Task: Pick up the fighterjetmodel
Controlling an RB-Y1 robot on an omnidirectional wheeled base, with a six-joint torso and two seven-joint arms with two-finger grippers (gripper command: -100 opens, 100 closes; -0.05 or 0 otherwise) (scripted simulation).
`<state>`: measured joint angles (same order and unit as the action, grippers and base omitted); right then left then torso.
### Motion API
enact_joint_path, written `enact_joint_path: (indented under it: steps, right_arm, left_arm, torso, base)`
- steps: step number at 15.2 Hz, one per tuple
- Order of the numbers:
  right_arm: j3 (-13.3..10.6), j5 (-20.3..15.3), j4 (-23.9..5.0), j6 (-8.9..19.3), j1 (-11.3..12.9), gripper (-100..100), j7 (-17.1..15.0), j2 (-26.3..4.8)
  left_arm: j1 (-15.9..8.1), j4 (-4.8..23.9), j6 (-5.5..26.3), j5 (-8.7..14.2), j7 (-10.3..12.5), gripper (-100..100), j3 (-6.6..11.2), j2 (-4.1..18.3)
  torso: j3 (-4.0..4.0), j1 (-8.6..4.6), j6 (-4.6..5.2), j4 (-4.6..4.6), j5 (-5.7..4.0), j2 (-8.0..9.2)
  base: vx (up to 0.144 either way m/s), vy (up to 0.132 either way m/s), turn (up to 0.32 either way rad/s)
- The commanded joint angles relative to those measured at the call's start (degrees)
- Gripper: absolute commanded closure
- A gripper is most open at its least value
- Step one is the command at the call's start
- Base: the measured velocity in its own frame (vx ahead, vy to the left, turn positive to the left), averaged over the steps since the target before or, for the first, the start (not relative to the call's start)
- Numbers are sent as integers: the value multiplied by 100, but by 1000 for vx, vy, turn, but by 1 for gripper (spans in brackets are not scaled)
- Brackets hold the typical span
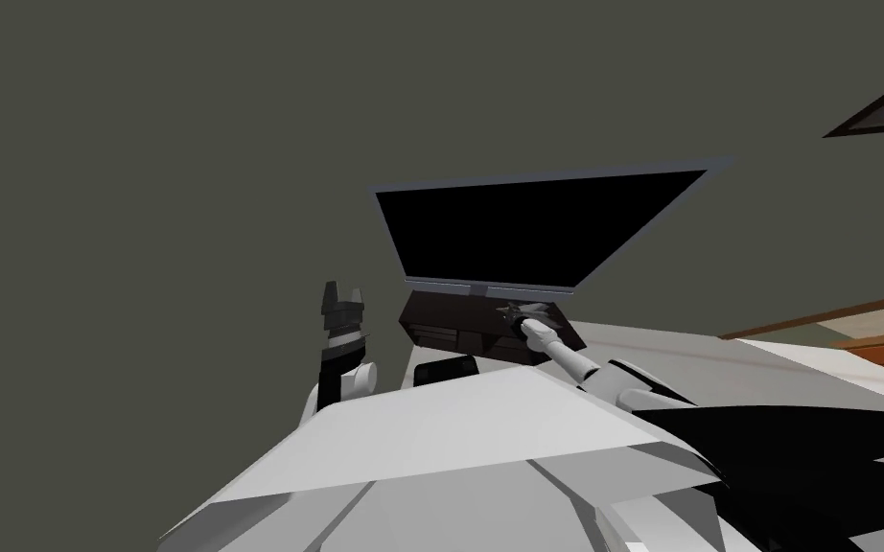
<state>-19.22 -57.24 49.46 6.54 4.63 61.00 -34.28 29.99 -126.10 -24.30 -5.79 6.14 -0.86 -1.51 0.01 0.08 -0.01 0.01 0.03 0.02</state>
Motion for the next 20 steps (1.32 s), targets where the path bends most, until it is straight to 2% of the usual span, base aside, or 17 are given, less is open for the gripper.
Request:
enact_joint_path:
  steps: [1, 2, 4, 6, 7, 8, 12, 13, 20]
  right_arm:
    - [0, 0, 0, 0, 0, -100, 0, 0]
    - [-21, -80, 9, 158, -6, -100, 61, 155]
    - [-21, -80, 9, 158, -6, -100, 61, 155]
    - [-20, -176, 48, 325, -29, -100, 104, 362]
    - [20, -186, 15, 215, -24, -100, 67, 288]
    - [18, -195, 28, 241, -34, 100, 74, 309]
    - [26, -201, 36, 249, -15, 100, 82, 290]
    - [-20, -196, 56, 359, -34, 100, 113, 404]
    - [-20, -196, 56, 359, -34, 100, 113, 404]
  left_arm:
    - [0, 0, 0, 0, 0, 0, 0, 0]
    - [0, 0, 0, 0, 0, 0, 0, 0]
    - [1, 0, 0, 0, 0, 0, 1, 1]
    - [0, 0, 0, 0, 0, 0, 1, 1]
    - [0, 0, 0, 0, 0, 0, 1, 0]
    - [0, 0, 0, 0, 0, 0, 1, 0]
    - [0, 0, 0, 0, 0, 0, 0, 0]
    - [0, 0, 0, 0, 0, 0, 1, 0]
    - [0, 0, 0, 0, 0, 0, 0, 0]
  torso:
    - [0, 0, 0, 0, 0, 0]
    - [0, -2, 2, 0, 0, 1]
    - [-5, -30, 2, -2, -6, -8]
    - [1, -20, 1, 0, -6, 3]
    - [2, -14, 2, 0, -5, 5]
    - [2, -11, 3, 1, -3, 4]
    - [-3, -12, 9, -11, -18, 6]
    - [-2, -12, 8, -10, -17, 6]
    - [-12, -7, -8, -26, -48, 3]
  base:
    - [3, 11, 43]
    - [28, -49, 6]
    - [19, -64, 27]
    - [-14, -15, 45]
    - [0, 0, 0]
    - [0, 0, 0]
    - [0, 0, 0]
    - [-2, -10, 11]
    - [-3, -4, 12]
